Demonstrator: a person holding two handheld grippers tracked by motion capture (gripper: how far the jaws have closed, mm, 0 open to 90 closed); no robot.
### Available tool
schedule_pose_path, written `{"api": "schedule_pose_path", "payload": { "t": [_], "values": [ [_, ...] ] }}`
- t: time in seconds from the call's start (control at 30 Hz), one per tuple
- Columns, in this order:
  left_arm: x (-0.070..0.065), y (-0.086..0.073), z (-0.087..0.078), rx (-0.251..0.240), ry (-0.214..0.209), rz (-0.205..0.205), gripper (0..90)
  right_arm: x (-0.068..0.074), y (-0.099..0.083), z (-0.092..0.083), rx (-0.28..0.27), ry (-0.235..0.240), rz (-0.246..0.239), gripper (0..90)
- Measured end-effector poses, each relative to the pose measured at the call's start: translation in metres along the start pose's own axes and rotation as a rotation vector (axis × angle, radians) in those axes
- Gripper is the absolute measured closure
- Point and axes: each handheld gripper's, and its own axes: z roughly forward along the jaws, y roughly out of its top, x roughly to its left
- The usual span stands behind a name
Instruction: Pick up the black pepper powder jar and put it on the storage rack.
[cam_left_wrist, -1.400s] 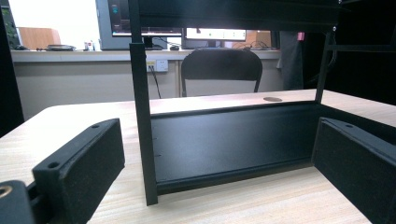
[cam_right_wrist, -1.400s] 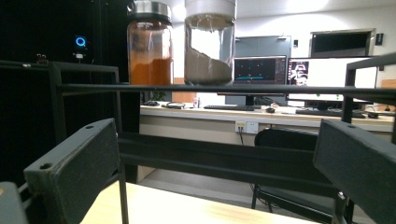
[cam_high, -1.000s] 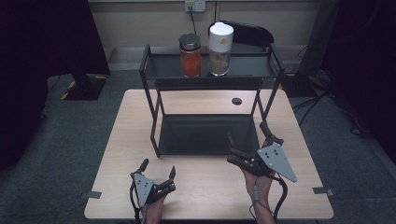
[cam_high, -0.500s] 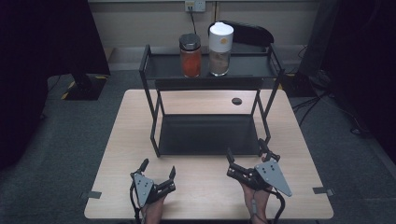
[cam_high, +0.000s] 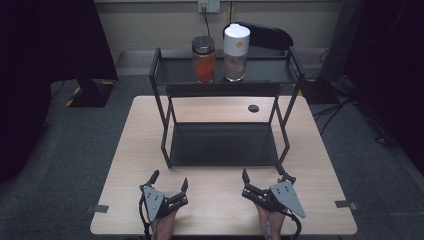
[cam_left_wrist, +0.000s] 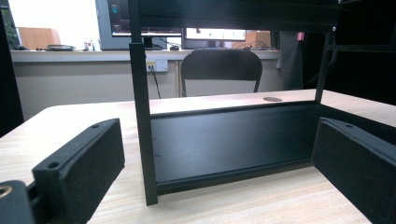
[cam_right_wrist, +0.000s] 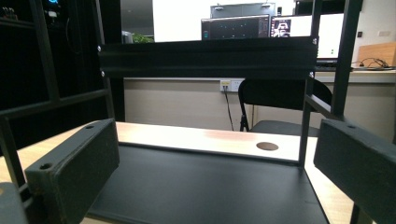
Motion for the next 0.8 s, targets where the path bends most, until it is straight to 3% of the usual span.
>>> {"api": "schedule_pose_path", "payload": {
  "t": [0.37, 0.8],
  "values": [
    [0.0, 0.0, 0.0, 0.0, 0.0, 0.0, 1.8, 0.002, -0.026, -0.004, 0.035, -0.009, -0.004, 0.0],
    [0.0, 0.0, 0.0, 0.0, 0.0, 0.0, 1.8, 0.003, -0.041, -0.008, 0.072, -0.025, -0.003, 0.0]
  ]
}}
